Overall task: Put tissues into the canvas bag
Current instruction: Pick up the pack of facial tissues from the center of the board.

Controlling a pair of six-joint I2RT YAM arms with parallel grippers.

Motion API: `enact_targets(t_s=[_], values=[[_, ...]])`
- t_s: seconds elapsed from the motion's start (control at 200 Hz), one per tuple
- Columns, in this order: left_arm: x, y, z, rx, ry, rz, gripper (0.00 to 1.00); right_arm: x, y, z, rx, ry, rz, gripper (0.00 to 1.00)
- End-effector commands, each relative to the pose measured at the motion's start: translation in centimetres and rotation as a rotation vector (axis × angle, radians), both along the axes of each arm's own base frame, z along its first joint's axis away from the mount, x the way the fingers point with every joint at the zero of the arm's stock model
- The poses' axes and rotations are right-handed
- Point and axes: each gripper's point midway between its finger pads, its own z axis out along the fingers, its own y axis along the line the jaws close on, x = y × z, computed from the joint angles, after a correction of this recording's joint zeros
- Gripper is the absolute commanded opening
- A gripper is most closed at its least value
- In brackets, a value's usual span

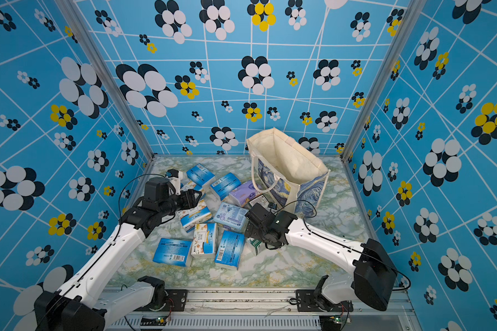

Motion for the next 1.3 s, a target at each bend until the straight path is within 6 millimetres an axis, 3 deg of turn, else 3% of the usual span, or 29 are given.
enact_targets(t_s=[0.0, 0.725, 0.885, 1.155, 1.295], values=[[0.7, 0.1, 0.9, -0.008, -0.026, -0.015, 0.67, 0.5, -0.5, -0.8, -0.030, 0.005, -0.028, 0.99], [2.5, 0.4, 0.2, -0.030, 0.009, -0.003, 0.67, 2.2, -0.5, -4.0, -0.070, 0.090, -0.010, 0.97], [2.9, 0.2, 0.5, -0.040, 0.007, -0.001, 0.67, 1.9, -0.9, -3.8, -0.081, 0.095, 0.008, 0.88], [3.4, 0.0, 1.3, -0.047, 0.001, -0.004, 0.67, 1.4, -0.8, -3.3, -0.071, 0.106, 0.062, 0.60], [3.6, 0.1, 2.1, -0.034, -0.013, -0.007, 0.67, 1.0, -0.8, -1.5, -0.059, 0.085, 0.118, 0.57]])
